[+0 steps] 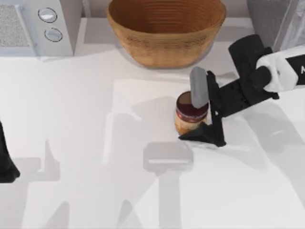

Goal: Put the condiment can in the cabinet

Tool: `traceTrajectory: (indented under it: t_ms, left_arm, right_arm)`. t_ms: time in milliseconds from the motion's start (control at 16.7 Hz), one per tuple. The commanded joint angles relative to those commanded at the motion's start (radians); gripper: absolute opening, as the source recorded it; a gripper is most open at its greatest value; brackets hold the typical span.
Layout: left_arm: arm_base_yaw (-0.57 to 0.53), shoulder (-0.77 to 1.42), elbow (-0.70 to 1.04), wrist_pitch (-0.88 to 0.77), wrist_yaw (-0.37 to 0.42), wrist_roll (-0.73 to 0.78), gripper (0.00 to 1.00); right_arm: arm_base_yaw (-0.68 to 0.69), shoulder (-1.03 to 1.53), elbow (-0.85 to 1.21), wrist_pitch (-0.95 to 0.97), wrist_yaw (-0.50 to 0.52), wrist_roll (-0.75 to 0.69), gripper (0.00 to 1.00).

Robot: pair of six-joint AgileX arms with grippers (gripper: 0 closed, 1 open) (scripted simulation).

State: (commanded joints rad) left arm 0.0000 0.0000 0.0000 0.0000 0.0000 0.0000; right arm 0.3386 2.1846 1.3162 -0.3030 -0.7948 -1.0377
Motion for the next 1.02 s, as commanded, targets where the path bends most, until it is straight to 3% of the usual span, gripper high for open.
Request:
traceTrajectory:
  t_ms: [540,1020]
  left_arm:
    - [0.000,0.000,0.000,0.000,0.000,0.000,1.00]
    - [0.000,0.000,0.000,0.000,0.000,0.000,1.00]
  right_arm:
    - [0.000,0.000,0.000,0.000,0.000,0.000,0.02]
    - [0.000,0.000,0.000,0.000,0.000,0.000,0.00]
